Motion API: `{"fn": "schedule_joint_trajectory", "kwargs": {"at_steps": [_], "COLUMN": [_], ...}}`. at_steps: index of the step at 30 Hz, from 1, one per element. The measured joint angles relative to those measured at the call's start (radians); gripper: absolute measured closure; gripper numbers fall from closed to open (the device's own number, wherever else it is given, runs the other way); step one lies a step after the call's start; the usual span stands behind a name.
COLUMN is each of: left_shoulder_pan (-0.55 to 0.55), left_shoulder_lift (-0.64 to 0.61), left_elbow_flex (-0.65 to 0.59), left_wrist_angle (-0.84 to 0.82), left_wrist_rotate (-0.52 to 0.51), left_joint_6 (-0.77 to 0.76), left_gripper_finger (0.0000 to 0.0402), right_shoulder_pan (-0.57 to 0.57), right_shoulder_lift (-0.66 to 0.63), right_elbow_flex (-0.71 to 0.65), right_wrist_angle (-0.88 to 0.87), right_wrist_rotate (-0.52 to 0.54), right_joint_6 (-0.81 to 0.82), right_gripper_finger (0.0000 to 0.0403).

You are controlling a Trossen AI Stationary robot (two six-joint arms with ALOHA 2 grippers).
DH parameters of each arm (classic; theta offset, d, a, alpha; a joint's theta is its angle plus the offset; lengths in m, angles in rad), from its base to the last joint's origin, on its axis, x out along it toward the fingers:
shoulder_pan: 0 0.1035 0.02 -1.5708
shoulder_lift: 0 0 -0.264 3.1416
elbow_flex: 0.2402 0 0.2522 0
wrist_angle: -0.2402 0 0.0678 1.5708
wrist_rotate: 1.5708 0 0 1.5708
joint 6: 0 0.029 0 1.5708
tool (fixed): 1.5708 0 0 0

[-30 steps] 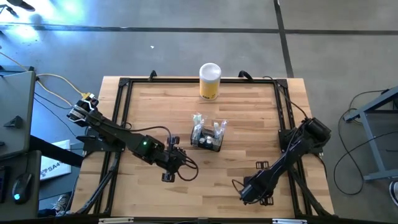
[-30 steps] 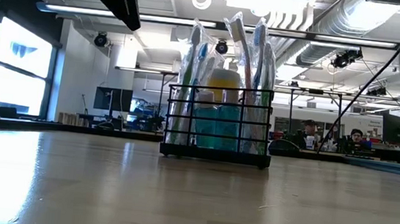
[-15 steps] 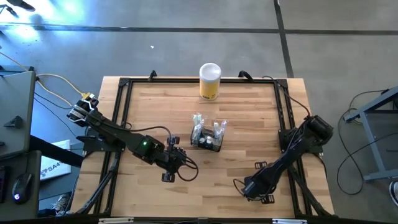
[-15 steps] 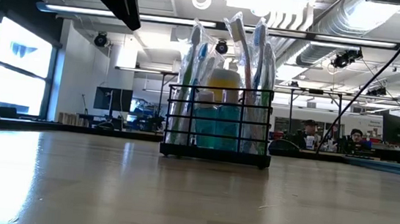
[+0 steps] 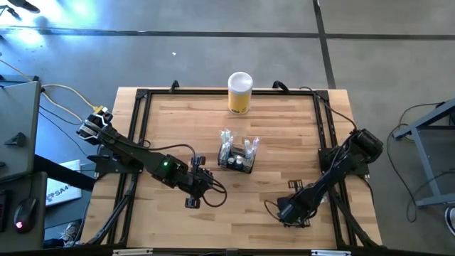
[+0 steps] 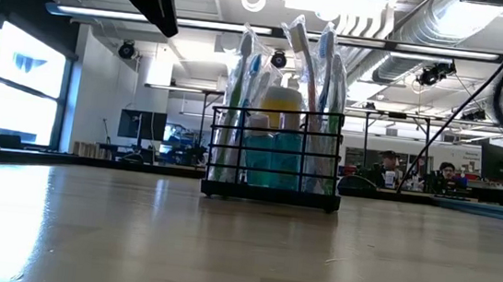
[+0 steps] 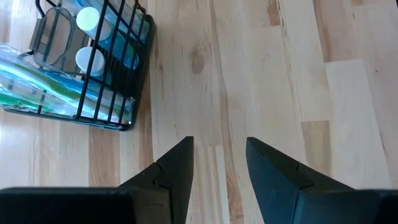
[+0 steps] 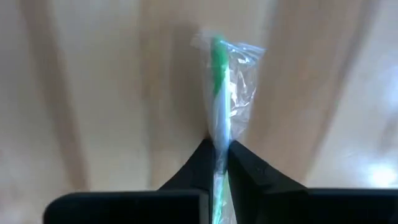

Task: Pick & Place toothbrushing station
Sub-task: Put the green toothbrush into the wire organizer

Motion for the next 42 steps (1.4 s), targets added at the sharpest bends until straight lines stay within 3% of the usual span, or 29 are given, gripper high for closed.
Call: {"fn": "schedule_joint_trajectory", "kwargs": {"at_steps": [4, 10, 16, 19, 22, 27, 37, 42], "left_shoulder_pan": [0.0, 0.003, 0.001, 0.001, 0.001, 0.002, 0.003, 0.002], "left_shoulder_lift": [0.0, 0.0, 0.0, 0.0, 0.0, 0.0, 0.0, 0.0], "left_elbow_flex": [0.0, 0.0, 0.0, 0.0, 0.0, 0.0, 0.0, 0.0], "left_wrist_angle": [0.003, 0.021, 0.049, 0.116, 0.204, 0.362, 0.709, 0.893], "left_wrist_rotate": [-0.001, -0.005, -0.035, -0.08, -0.106, -0.102, 0.237, 0.316], "left_joint_6": [0.0, 0.0, 0.019, 0.075, 0.154, 0.237, 0.201, 0.094], "left_gripper_finger": [0.0261, 0.0261, 0.0261, 0.0261, 0.0261, 0.0261, 0.0261, 0.0261], "right_shoulder_pan": [-0.023, -0.034, 0.031, 0.069, 0.092, 0.117, 0.283, 0.308], "right_shoulder_lift": [-0.032, -0.088, -0.114, -0.114, -0.114, -0.114, -0.116, -0.116], "right_elbow_flex": [0.028, 0.185, 0.347, 0.359, 0.358, 0.359, 0.359, 0.359], "right_wrist_angle": [-0.026, -0.082, -0.069, 0.01, 0.128, 0.353, 0.819, 1.049], "right_wrist_rotate": [0.104, 0.263, 0.592, 0.779, 0.894, 0.925, 0.894, 0.904], "right_joint_6": [0.009, -0.097, -0.373, -0.546, -0.704, -1.021, -1.777, -2.125], "right_gripper_finger": [0.0385, 0.0386, 0.0386, 0.0386, 0.0386, 0.0386, 0.0386, 0.0386]}}
